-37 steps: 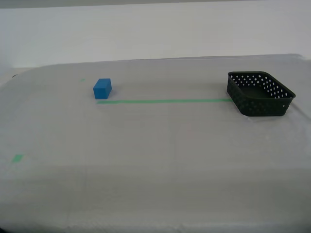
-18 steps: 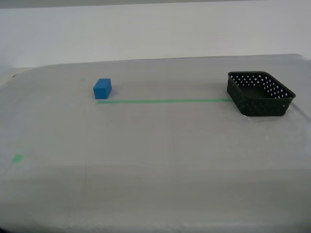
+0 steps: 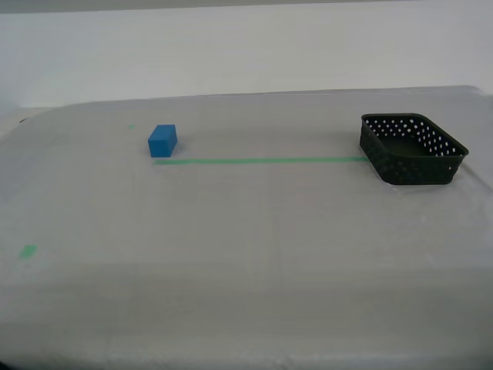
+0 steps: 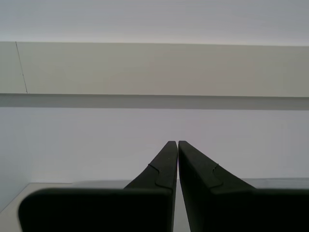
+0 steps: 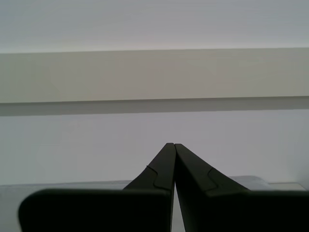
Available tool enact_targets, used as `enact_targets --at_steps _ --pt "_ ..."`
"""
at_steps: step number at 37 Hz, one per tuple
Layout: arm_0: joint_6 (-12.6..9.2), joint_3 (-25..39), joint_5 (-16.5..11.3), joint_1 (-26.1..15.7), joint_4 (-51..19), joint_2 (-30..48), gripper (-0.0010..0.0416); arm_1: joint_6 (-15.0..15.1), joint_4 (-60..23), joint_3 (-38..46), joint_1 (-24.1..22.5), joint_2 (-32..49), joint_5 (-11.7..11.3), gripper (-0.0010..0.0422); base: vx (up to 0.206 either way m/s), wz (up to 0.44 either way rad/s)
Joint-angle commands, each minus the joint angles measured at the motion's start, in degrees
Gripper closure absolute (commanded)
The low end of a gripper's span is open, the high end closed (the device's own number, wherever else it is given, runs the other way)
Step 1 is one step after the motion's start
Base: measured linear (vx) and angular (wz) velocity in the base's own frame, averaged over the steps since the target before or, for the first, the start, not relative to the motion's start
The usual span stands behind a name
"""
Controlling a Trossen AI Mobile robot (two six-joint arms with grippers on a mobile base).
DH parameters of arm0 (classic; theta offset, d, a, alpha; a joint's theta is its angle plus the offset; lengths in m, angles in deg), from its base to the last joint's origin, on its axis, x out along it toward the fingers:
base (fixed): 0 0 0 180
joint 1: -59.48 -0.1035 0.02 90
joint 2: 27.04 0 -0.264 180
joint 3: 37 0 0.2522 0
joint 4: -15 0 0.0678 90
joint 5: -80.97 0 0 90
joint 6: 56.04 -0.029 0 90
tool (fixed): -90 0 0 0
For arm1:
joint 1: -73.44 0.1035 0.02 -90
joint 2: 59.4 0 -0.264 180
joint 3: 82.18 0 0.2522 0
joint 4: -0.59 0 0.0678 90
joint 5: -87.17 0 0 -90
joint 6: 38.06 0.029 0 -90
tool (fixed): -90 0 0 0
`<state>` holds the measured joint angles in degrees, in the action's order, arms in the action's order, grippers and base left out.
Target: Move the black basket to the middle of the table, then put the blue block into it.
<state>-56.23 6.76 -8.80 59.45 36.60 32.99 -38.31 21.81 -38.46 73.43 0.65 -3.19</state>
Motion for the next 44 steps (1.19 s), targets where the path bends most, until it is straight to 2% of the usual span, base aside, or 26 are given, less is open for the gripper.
enact_targets --at_steps 1,34,44 --pt "0.02 0.02 -0.09 -0.02 0.15 0.00 0.0406 0.09 0.26 0.02 -0.02 -0.02 -0.04 0.0412 0.000 0.000" --pt "-0.02 0.04 -0.04 -0.02 -0.31 0.00 0.0407 0.09 0.26 0.02 -0.02 -0.02 -0.04 0.0412 0.000 0.000" --pt "-0.28 2.56 -0.04 -0.02 -6.38 0.00 0.0407 0.09 0.26 0.02 -0.02 -0.02 -0.04 0.0412 0.000 0.000"
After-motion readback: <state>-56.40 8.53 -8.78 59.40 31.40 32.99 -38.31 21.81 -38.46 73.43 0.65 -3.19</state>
